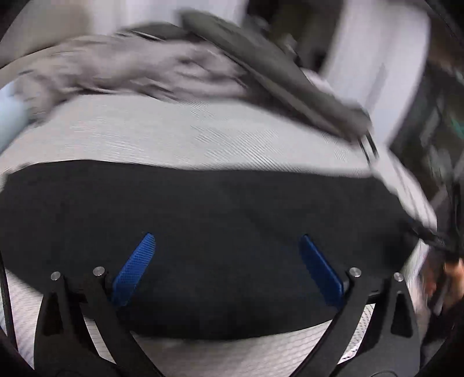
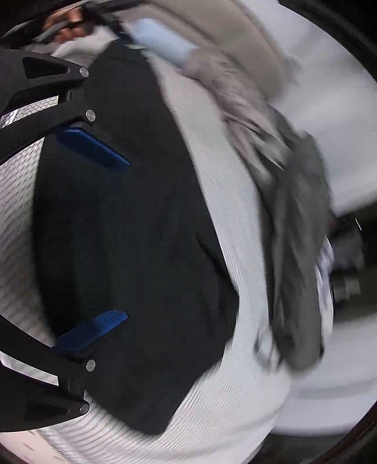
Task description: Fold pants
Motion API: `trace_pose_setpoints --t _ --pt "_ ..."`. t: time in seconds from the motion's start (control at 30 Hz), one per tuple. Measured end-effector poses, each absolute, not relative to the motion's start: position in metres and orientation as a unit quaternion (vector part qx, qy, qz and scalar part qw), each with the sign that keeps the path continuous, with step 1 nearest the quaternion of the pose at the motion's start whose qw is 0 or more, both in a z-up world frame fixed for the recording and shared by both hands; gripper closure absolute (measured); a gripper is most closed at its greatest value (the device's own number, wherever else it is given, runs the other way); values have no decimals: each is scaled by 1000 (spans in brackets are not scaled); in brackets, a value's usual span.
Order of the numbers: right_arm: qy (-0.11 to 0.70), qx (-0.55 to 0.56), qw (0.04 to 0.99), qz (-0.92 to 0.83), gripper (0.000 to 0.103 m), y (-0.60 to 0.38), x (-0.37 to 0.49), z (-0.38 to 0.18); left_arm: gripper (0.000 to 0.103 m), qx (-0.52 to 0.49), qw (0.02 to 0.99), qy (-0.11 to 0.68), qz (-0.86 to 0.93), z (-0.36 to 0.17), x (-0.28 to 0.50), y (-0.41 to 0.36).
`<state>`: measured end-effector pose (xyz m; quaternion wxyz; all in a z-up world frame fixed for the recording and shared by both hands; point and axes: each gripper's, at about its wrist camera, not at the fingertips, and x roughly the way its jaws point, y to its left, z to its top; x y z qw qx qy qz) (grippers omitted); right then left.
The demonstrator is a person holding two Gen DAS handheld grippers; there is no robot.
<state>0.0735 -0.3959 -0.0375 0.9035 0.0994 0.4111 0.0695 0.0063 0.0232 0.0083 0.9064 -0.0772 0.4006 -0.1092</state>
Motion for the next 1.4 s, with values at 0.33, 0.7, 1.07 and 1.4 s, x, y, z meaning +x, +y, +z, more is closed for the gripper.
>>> trace_pose_setpoints --t 0.33,0.7,1.07,1.4 --pt "452 -84 883 93 3 -350 97 -101 3 42 871 459 -169 -54 7 -68" --pt "427 -69 901 10 3 -414 89 -91 2 0 881 455 -132 -39 35 3" --pt "450 -112 886 26 3 -362 159 -94 5 39 858 499 -120 -65 102 -5" --pt "435 -14 891 -128 1 -476 147 -89 11 0 872 485 -73 -47 101 44"
